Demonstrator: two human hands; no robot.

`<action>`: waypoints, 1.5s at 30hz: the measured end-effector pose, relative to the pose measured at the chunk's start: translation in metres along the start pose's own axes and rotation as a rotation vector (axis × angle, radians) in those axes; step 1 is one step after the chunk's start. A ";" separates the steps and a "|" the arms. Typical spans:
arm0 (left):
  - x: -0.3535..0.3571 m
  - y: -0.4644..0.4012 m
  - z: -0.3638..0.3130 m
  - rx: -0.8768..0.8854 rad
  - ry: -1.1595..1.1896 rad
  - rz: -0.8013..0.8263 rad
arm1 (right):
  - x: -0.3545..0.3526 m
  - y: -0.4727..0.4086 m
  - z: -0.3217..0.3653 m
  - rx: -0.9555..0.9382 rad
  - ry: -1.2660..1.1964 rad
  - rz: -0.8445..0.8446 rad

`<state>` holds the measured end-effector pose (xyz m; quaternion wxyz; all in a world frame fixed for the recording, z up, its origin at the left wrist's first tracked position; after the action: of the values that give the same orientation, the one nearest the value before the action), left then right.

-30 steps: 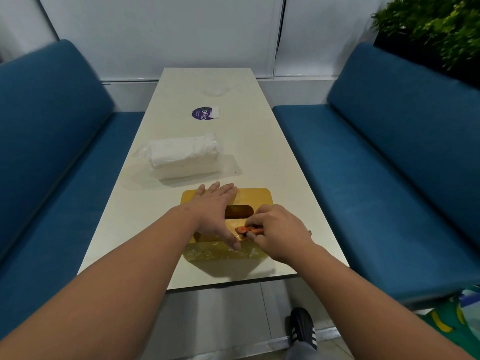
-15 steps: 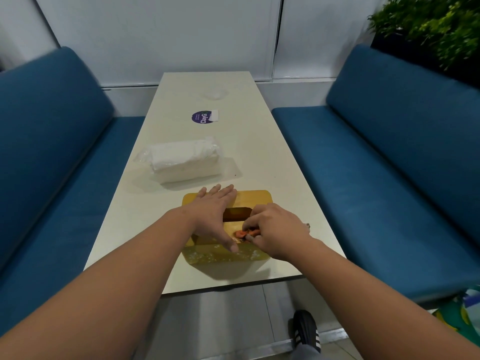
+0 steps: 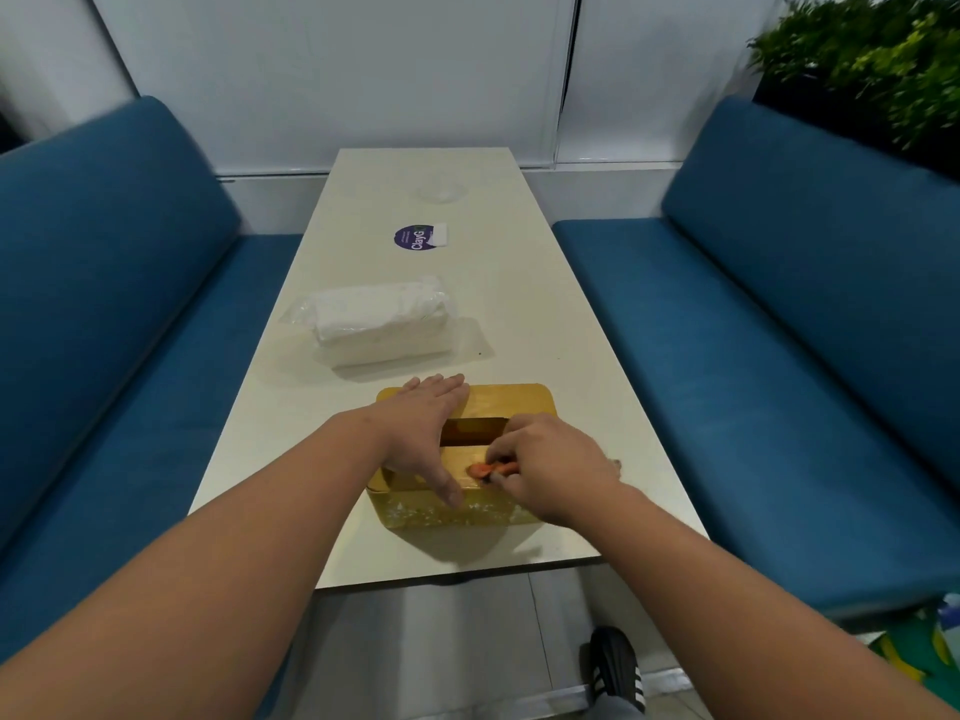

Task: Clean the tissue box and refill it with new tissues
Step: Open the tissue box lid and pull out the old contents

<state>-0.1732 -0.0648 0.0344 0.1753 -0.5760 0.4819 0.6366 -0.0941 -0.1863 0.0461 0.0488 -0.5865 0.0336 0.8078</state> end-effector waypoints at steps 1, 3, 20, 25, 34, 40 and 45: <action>0.000 0.000 0.000 -0.005 0.010 0.004 | -0.003 0.004 -0.009 0.022 0.022 0.011; -0.002 -0.001 0.001 -0.008 0.019 0.001 | -0.010 0.009 -0.023 0.057 0.060 0.014; -0.005 -0.001 -0.003 -0.047 -0.001 0.001 | -0.030 0.026 -0.053 0.134 0.034 0.003; 0.002 -0.009 -0.006 -0.064 -0.035 0.005 | -0.034 0.014 -0.041 0.127 -0.016 -0.196; 0.006 -0.010 -0.001 -0.057 -0.025 0.003 | -0.009 0.005 -0.041 0.157 0.007 -0.224; 0.006 -0.011 -0.001 -0.054 -0.019 0.000 | -0.004 0.006 -0.041 0.067 -0.018 -0.128; 0.005 -0.010 -0.001 -0.054 -0.012 -0.005 | -0.013 0.003 -0.052 0.120 0.012 -0.185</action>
<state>-0.1661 -0.0623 0.0253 0.1644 -0.5779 0.4621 0.6523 -0.0414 -0.1953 0.0424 0.1581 -0.5880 0.0279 0.7928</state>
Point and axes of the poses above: each hand's wrist, its own y-axis away from the middle knuckle, its own x-axis out of the palm, z = x × y, the point moved 6 cm from there along -y, towards the middle knuckle, and after that the axes turned 9 degrees about -x, right-handed, at the moved point
